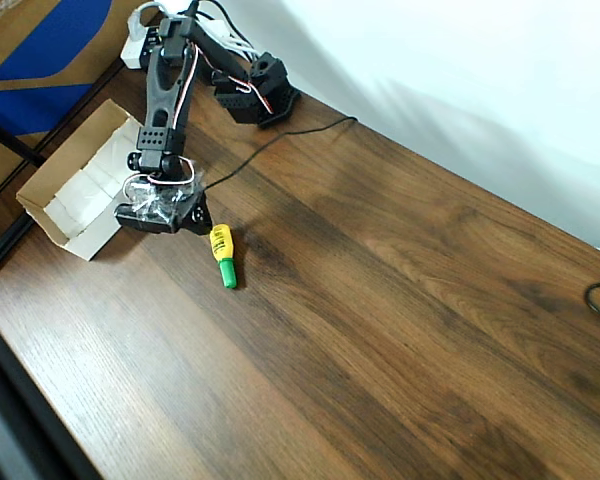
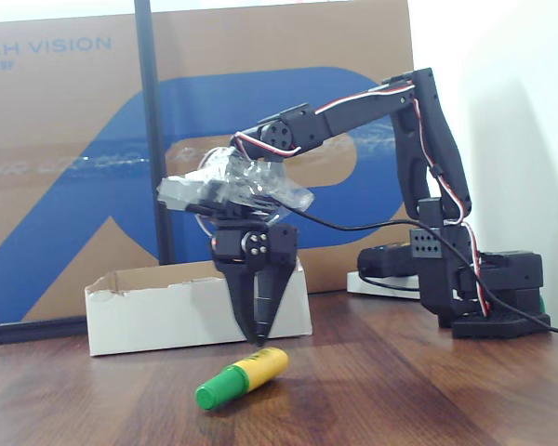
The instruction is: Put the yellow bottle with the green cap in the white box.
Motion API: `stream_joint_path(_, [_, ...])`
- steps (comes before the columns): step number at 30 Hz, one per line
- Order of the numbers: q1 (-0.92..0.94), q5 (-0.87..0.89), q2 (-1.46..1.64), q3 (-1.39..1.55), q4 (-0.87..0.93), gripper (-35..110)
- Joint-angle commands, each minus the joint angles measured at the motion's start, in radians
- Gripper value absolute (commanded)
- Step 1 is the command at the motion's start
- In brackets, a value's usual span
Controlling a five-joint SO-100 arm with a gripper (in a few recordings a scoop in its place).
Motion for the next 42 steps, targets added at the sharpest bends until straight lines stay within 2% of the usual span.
stream_joint_path(1, [-0.021,-0.002,0.071,-0.002,0.000,0])
stream_joint_path(20, [0.008,-0.038,0.035,0.066,-0.058,0])
stream_joint_path(42, [-0.120,-0.075,0.052,0.160,-0.051,0])
